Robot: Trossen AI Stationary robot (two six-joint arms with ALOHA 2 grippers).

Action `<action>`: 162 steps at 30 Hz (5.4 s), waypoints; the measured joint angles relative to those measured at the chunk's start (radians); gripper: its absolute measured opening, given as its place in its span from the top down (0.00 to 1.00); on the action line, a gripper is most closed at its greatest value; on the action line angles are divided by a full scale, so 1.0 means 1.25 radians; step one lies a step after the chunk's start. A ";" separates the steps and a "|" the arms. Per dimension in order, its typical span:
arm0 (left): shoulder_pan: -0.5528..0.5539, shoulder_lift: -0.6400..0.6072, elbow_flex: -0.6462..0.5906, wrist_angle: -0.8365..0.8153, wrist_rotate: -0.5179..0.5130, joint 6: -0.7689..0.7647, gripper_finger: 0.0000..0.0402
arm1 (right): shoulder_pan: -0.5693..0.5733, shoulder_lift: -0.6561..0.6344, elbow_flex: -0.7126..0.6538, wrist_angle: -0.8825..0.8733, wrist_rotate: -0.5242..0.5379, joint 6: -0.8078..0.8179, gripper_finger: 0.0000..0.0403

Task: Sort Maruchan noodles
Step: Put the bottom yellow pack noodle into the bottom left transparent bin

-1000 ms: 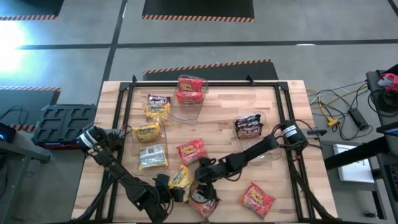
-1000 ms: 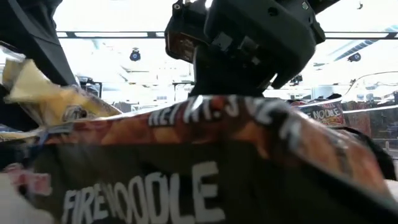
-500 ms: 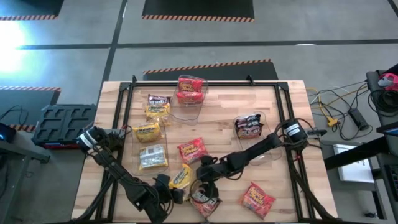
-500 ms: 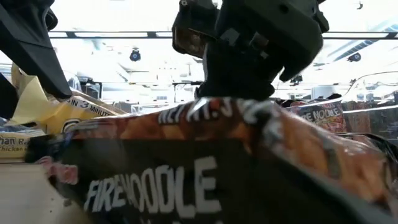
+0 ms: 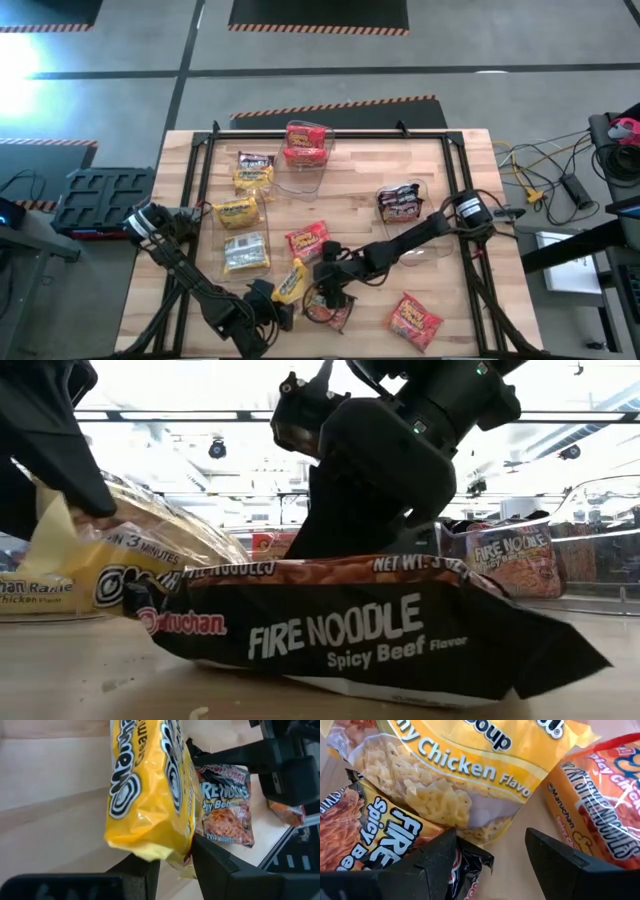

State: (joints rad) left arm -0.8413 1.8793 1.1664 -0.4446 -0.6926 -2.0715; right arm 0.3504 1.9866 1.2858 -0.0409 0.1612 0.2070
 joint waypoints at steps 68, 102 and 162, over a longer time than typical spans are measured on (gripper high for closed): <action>0.033 0.002 0.000 0.027 -0.059 0.220 0.72 | 0.016 0.021 0.001 0.069 -0.013 -0.020 0.43; 0.022 -0.039 0.309 -0.892 -0.233 0.196 0.71 | 0.013 -0.117 0.001 -0.324 -0.001 0.014 0.43; -0.136 -0.925 -0.515 -0.598 -0.115 0.333 0.71 | 0.013 -0.117 0.001 -0.310 -0.002 0.016 0.43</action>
State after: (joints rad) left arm -1.0107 0.7228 0.5221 -1.1917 -0.8361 -1.6550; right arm 0.3660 1.8400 1.2869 -0.4286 0.1581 0.2268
